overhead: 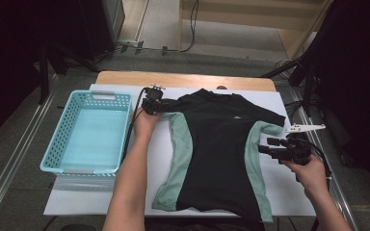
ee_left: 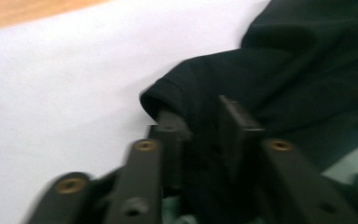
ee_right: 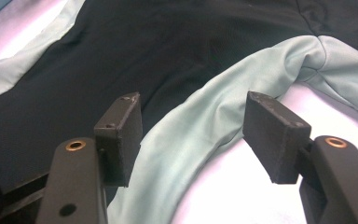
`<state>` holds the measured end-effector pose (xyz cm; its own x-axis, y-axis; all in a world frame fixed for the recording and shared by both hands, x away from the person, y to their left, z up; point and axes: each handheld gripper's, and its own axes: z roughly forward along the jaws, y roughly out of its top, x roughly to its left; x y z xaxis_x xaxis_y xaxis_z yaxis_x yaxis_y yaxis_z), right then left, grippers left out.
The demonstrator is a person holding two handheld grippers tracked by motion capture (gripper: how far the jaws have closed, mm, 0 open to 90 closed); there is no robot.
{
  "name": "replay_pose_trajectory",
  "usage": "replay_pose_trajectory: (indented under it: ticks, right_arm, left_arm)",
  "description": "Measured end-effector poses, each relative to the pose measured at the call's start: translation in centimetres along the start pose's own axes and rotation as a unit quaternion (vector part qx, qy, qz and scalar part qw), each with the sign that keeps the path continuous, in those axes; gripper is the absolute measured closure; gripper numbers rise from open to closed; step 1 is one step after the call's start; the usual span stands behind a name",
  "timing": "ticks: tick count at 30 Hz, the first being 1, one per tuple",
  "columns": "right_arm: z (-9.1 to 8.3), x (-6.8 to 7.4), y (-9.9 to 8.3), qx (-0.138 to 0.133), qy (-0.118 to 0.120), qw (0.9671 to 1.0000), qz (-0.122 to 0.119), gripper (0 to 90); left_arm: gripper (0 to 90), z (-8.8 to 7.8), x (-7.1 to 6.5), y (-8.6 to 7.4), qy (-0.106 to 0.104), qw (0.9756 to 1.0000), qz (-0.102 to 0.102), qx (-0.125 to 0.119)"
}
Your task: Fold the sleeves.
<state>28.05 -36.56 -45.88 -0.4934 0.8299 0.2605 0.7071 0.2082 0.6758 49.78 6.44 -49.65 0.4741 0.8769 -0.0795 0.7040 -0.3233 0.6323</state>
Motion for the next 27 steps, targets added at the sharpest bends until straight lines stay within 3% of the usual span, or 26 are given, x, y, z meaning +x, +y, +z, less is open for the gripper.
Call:
replay_pose_trajectory:
  ticks: [2,5,8,12,14,27]
  right_arm:
    - [0.2,-0.1,0.0,0.003,0.001,1.0,0.0,36.5]
    - [0.6,-0.1,-0.1,0.007,0.002,0.9999,-0.009,37.1]
    - [0.7,-0.1,-0.1,0.009,0.007,0.9999,-0.011,37.6]
    - [1.0,0.0,0.0,0.011,0.01,0.9998,-0.013,37.7]
    - [1.1,0.1,0.0,0.013,0.011,0.9997,-0.017,37.8]
    - [1.3,0.2,0.2,0.016,0.014,0.9994,-0.027,38.0]
  left_arm:
    - [86.3,0.0,0.0,0.0,-0.005,1.0,-0.006,0.003]
    - [87.3,-0.2,0.4,0.6,-0.021,0.9982,-0.049,0.028]
    - [87.3,-1.0,0.4,1.1,-0.031,0.9979,-0.055,0.014]
    - [87.2,-2.4,0.3,1.8,-0.037,0.9981,-0.049,0.003]
    - [87.2,-3.0,0.2,2.2,-0.048,0.9972,-0.057,-0.01]
    - [87.1,-5.7,-1.6,3.5,-0.086,0.995,-0.031,-0.04]
